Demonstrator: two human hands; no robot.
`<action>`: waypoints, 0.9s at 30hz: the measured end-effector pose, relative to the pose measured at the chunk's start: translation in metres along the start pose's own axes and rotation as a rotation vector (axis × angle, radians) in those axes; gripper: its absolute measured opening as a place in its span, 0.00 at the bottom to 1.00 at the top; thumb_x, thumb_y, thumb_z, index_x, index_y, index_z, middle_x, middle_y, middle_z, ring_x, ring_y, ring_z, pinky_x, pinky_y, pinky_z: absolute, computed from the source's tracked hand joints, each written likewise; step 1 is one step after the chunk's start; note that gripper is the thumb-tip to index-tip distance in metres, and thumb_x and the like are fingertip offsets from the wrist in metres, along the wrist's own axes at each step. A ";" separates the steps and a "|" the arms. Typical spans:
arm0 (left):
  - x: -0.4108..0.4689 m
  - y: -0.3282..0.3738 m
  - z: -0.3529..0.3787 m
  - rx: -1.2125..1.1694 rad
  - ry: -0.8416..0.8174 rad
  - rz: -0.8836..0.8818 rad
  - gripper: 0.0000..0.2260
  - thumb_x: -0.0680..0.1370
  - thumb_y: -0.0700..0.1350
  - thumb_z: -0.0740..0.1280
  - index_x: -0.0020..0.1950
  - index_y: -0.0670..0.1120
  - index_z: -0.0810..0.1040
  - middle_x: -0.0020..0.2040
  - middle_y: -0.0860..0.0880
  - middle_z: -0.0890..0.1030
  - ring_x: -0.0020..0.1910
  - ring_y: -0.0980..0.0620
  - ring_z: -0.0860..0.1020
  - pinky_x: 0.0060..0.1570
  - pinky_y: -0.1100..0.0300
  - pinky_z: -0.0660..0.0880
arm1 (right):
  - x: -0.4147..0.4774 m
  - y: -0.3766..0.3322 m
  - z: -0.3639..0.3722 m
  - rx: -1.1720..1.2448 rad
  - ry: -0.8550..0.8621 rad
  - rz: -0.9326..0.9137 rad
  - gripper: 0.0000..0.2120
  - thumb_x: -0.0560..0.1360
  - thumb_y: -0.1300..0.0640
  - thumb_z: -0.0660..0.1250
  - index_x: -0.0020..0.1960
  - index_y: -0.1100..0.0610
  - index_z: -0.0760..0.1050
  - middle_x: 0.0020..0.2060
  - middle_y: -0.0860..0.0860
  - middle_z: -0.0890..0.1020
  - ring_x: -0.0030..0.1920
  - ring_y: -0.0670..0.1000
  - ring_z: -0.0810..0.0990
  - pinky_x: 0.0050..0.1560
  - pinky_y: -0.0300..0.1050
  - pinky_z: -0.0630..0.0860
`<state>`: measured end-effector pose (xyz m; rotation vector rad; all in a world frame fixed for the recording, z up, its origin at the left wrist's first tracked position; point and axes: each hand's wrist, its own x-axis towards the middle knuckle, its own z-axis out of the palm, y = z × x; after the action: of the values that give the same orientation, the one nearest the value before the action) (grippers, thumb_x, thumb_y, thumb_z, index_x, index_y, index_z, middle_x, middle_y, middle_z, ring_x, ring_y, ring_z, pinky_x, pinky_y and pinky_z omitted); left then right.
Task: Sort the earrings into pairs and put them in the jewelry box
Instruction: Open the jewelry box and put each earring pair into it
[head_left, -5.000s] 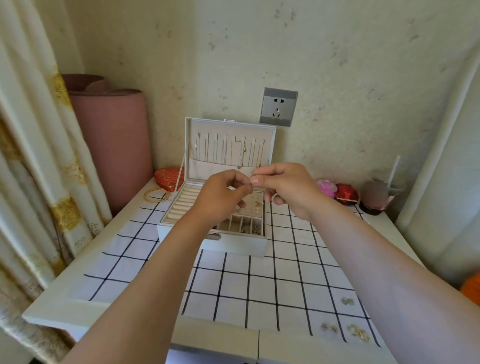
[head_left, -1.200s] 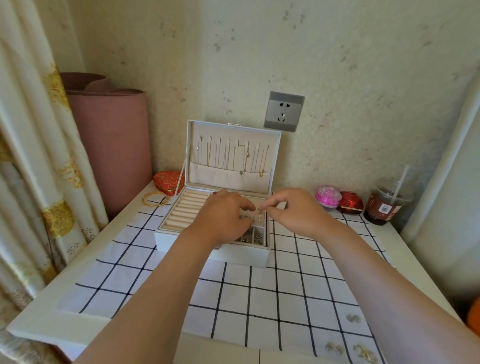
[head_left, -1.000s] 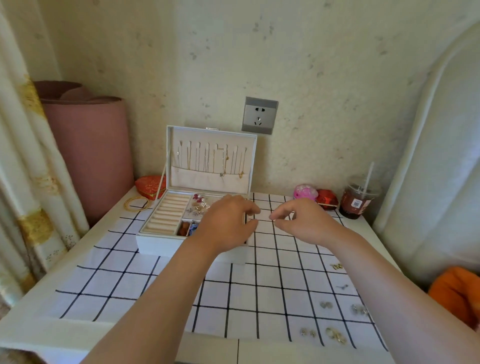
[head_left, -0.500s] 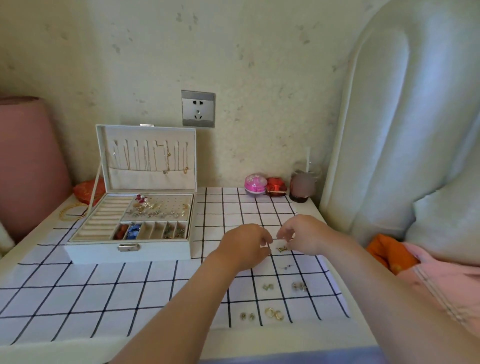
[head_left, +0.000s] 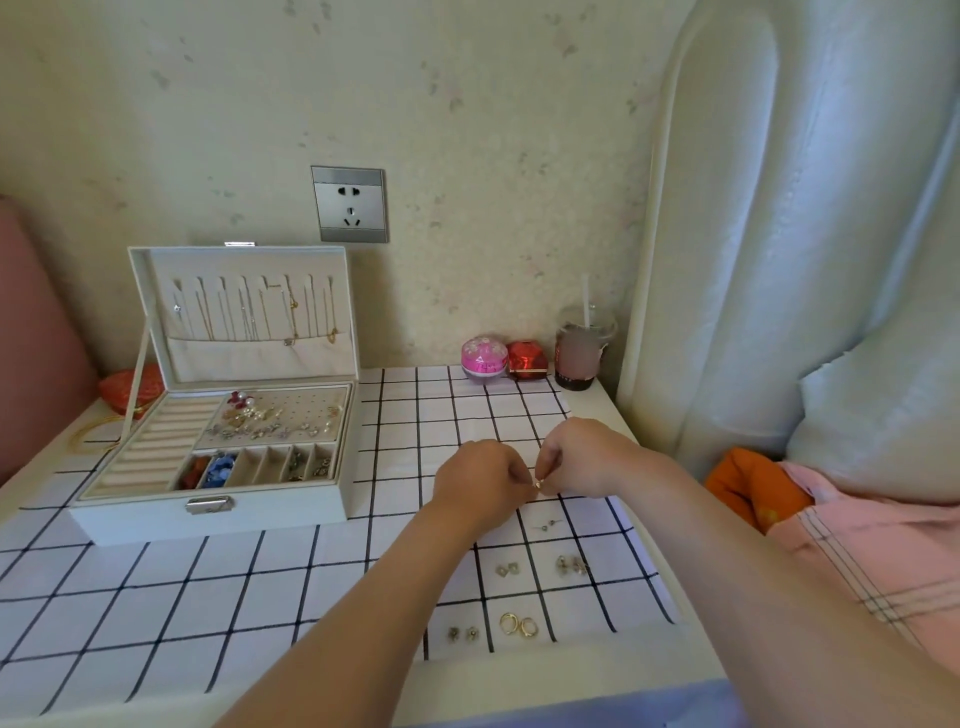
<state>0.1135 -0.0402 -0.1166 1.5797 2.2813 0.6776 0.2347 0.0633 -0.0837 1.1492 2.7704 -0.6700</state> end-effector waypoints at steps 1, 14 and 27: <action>0.000 -0.001 -0.001 -0.002 -0.013 0.002 0.05 0.73 0.54 0.73 0.46 0.55 0.83 0.45 0.59 0.79 0.49 0.56 0.78 0.45 0.60 0.75 | -0.001 -0.001 0.000 0.013 0.007 -0.002 0.06 0.70 0.57 0.76 0.41 0.46 0.83 0.39 0.40 0.82 0.46 0.45 0.80 0.51 0.44 0.79; -0.012 -0.032 -0.040 -0.266 0.086 0.014 0.03 0.76 0.47 0.70 0.48 0.52 0.79 0.42 0.56 0.80 0.39 0.59 0.77 0.37 0.67 0.72 | 0.002 -0.037 -0.002 0.398 0.121 -0.104 0.08 0.71 0.59 0.77 0.48 0.49 0.82 0.40 0.50 0.86 0.27 0.45 0.79 0.36 0.42 0.78; -0.035 -0.081 -0.121 -0.676 0.410 -0.121 0.02 0.76 0.46 0.71 0.44 0.49 0.83 0.34 0.52 0.82 0.32 0.56 0.79 0.32 0.62 0.73 | 0.034 -0.144 0.003 0.554 0.322 -0.363 0.09 0.76 0.62 0.71 0.51 0.50 0.85 0.43 0.44 0.85 0.30 0.37 0.78 0.37 0.34 0.74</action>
<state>0.0033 -0.1220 -0.0573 1.0366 2.0248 1.6425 0.1108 -0.0061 -0.0414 0.8748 3.2138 -1.4852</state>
